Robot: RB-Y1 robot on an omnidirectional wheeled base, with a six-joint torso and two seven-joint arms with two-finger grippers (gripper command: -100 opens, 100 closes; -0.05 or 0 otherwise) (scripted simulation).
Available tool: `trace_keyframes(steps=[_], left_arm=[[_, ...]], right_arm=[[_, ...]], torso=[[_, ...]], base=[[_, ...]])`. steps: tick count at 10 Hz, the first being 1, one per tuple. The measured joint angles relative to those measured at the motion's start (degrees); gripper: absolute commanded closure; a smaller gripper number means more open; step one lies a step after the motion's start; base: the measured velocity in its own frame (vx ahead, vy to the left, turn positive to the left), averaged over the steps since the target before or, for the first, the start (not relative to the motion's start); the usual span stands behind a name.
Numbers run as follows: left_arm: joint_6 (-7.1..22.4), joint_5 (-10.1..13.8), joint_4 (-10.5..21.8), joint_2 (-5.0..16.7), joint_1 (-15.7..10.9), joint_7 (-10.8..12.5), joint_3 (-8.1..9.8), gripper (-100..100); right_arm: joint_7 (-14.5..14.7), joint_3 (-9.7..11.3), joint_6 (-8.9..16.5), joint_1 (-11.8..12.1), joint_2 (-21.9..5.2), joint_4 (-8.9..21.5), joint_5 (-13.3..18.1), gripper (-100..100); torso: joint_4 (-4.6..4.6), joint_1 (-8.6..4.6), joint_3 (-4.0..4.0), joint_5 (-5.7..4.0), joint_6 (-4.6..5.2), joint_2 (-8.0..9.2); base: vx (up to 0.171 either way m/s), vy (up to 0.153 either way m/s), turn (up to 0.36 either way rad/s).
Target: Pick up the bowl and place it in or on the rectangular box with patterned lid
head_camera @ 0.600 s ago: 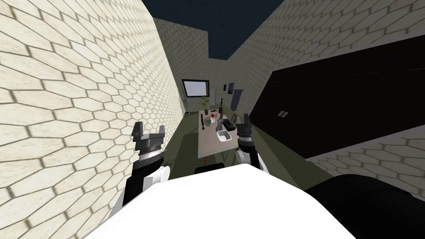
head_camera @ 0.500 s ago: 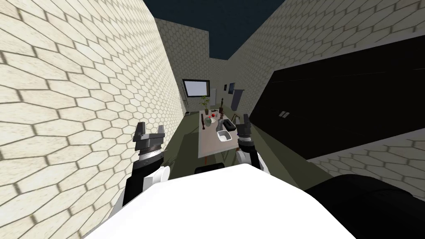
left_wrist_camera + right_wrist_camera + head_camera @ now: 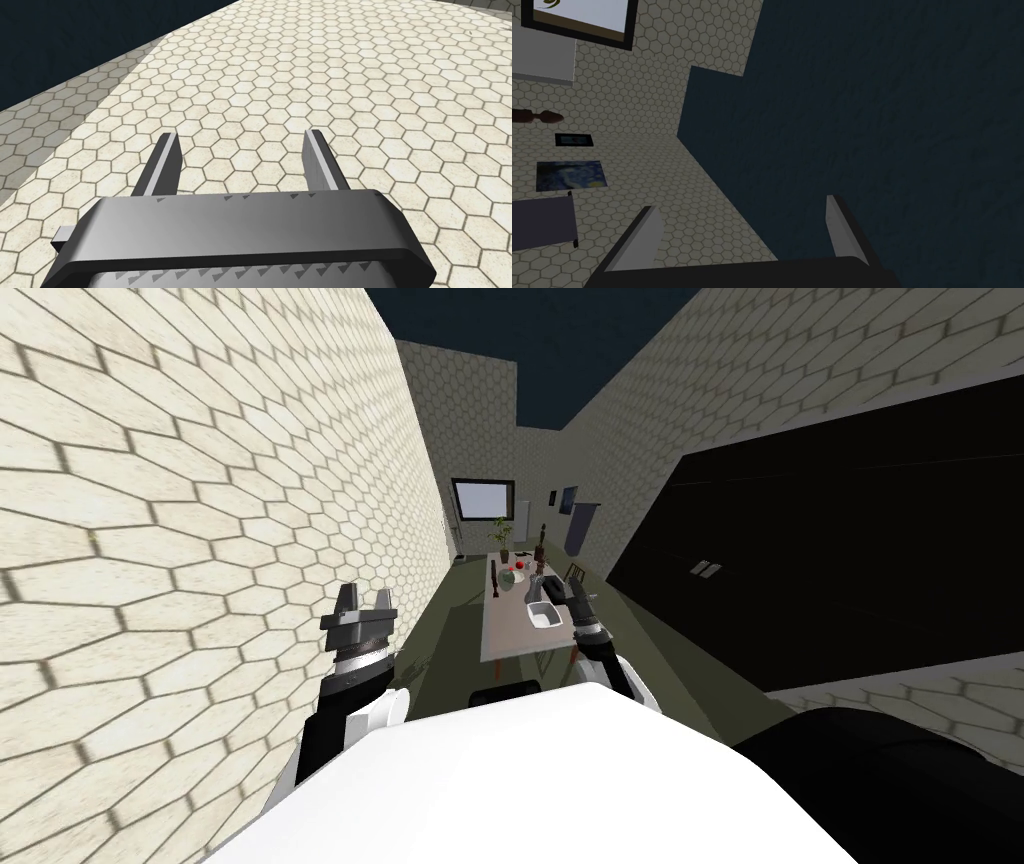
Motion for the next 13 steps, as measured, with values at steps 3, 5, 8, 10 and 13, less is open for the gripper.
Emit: trace_keyframes(steps=[3, 5, 8, 10, 13], left_arm=[[0.0, 0.0, 0.0, 0.0, 0.0, 0.0, 0.0, 0], [0.0, 0.0, 0.0, 0.0, 0.0, 0.0, 0.0, 0], [0.0, 0.0, 0.0, 0.0, 0.0, 0.0, 0.0, 0], [0.0, 0.0, 0.0, 0.0, 0.0, 0.0, 0.0, 0], [0.0, 0.0, 0.0, 0.0, 0.0, 0.0, 0.0, 0]], right_arm=[[4.2, -0.7, 4.0, 0.2, -4.7, 5.3, 2.3, -100], [5.9, -0.9, 5.1, 1.3, -6.8, 7.3, 3.1, -100], [11.5, -0.7, 7.7, 4.0, -10.6, 13.1, 5.9, -100], [13.6, -1.3, 9.1, 5.1, -13.3, 15.6, 6.5, -100], [17.0, -1.3, 12.9, 6.6, -17.1, 18.1, 7.9, -100]], torso=[[0.01, -0.05, 0.02, -0.01, 0.01, 0.04], [-0.01, 0.0, -0.04, 0.0, -0.01, -0.07], [0.02, -0.05, 0.04, -0.01, 0.0, 0.06], [-0.01, -0.03, -0.04, -0.01, 0.01, -0.08], [-0.01, -0.02, -0.04, 0.0, 0.0, -0.08]], base=[[-0.064, -0.033, 0.176], [-0.05, -0.023, 0.25], [-0.071, -0.031, 0.23], [-0.036, -0.017, 0.163], [-0.046, -0.018, 0.245]])
